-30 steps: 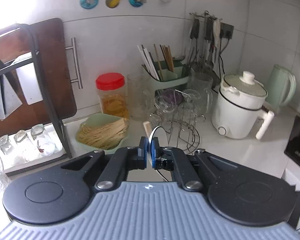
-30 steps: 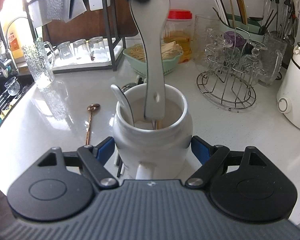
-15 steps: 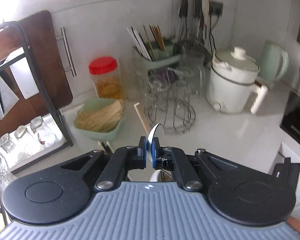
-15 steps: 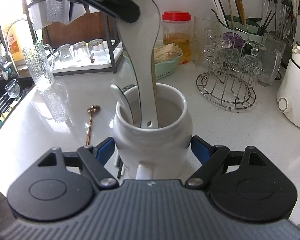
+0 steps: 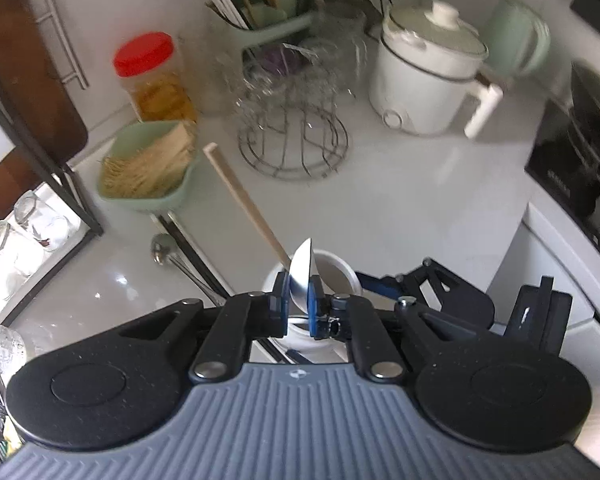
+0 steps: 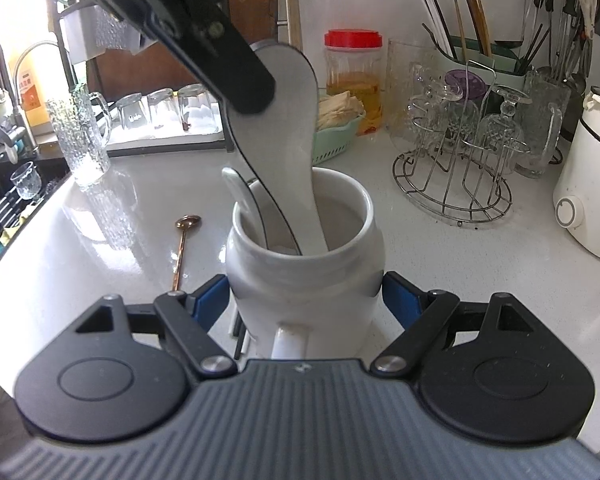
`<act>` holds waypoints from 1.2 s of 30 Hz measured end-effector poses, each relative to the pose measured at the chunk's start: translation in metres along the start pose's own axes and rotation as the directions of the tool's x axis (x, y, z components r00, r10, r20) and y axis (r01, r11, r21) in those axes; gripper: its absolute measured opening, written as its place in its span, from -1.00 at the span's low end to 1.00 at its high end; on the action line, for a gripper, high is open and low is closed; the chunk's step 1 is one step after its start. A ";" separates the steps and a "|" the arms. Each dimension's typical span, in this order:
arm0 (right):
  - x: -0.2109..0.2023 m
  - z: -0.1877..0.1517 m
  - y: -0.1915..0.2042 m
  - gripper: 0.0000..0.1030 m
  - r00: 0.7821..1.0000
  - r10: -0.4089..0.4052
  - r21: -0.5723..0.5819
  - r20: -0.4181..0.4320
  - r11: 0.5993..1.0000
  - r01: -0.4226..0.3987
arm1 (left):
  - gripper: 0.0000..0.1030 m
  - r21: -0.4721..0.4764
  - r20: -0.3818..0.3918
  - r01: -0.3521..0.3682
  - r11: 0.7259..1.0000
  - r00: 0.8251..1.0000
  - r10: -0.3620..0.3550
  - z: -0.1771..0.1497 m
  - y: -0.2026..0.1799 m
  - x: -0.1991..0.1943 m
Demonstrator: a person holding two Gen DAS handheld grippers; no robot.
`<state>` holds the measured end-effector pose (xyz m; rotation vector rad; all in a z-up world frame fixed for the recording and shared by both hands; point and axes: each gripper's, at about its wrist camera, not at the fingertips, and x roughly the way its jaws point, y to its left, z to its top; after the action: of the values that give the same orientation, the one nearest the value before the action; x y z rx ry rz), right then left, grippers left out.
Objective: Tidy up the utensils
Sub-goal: 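Lower the large white spoon into the mug and open the left tool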
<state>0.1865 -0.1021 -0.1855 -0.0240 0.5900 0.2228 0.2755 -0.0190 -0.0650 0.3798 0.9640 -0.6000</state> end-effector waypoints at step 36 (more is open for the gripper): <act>0.000 0.004 -0.001 0.67 0.999 0.027 -0.042 -0.018 0.999 -0.028 | -0.36 -0.147 -0.079 0.044 0.988 0.995 -0.056 0.007 0.000 0.021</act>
<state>0.1894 -0.1027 -0.1821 -0.0586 0.6031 0.2621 0.2896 -0.0291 -0.0795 0.2533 1.0929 -0.5589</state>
